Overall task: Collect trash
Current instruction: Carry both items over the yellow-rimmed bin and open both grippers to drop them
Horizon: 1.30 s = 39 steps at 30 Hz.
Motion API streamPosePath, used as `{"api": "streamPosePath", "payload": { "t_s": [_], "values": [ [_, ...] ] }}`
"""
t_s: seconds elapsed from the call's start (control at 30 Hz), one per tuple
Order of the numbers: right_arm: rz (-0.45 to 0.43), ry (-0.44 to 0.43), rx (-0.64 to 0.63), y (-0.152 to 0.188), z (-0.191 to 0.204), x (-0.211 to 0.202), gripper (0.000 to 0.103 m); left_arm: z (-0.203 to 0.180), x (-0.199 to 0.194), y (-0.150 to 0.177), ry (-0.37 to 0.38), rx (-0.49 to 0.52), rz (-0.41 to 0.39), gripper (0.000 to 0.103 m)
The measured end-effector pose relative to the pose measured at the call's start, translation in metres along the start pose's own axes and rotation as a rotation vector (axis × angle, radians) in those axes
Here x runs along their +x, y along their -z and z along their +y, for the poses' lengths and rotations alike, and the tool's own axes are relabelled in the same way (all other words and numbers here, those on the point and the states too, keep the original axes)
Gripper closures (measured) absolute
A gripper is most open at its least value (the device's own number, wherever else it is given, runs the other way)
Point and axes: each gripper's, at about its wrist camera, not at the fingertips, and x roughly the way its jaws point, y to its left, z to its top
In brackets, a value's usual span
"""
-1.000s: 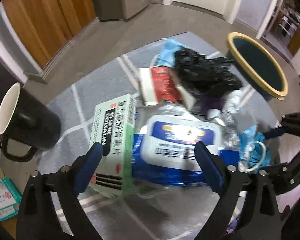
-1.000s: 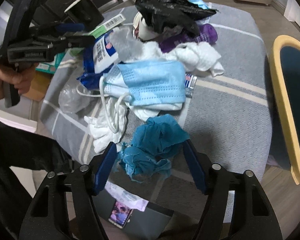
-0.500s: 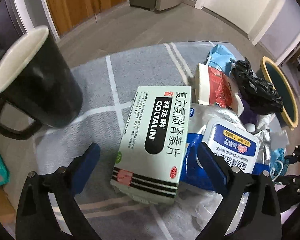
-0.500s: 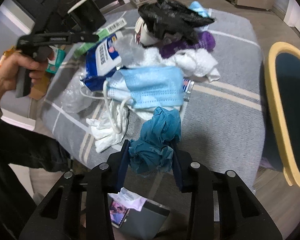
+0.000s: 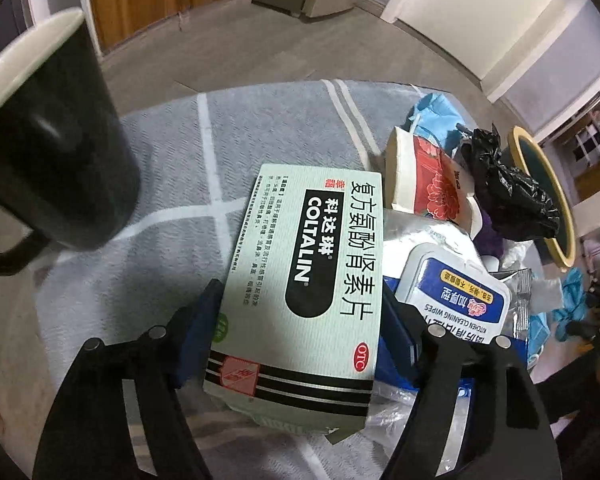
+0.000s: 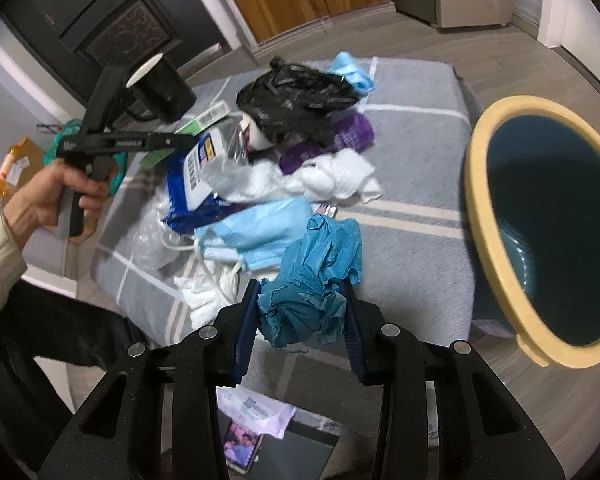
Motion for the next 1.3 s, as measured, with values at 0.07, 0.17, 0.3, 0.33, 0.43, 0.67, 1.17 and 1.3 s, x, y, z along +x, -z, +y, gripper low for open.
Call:
{"api": "streamPosePath", "payload": {
  "t_s": [0.07,0.17,0.3,0.33,0.43,0.67,1.17,1.3],
  "values": [
    [-0.015,0.0,0.0,-0.003,0.001,-0.002,0.063,-0.002,-0.011,-0.001,-0.033,-0.013,-0.025,0.031],
    [-0.043,0.005,0.001,-0.006,0.0,-0.01,0.063,-0.007,-0.034,-0.002,-0.08,-0.03,-0.067,0.031],
    [-0.082,0.013,0.015,-0.011,-0.005,-0.019,0.063,-0.031,-0.07,-0.006,-0.131,-0.025,-0.138,0.031],
    [-0.09,0.017,0.019,-0.011,-0.006,-0.022,0.063,-0.041,-0.077,-0.008,-0.136,-0.013,-0.153,0.031],
    [-0.119,0.041,0.028,-0.013,-0.01,-0.031,0.063,-0.079,-0.092,-0.013,-0.133,0.047,-0.191,0.031],
    [-0.196,0.14,0.071,-0.011,-0.03,-0.053,0.063,-0.175,-0.094,-0.023,-0.038,0.2,-0.225,0.031],
    [-0.252,0.369,0.167,0.004,-0.086,-0.077,0.063,-0.312,-0.012,-0.052,0.085,0.379,-0.119,0.03],
    [-0.235,0.407,0.211,0.009,-0.104,-0.075,0.062,-0.331,0.015,-0.056,0.101,0.407,-0.086,0.03]
  ]
}}
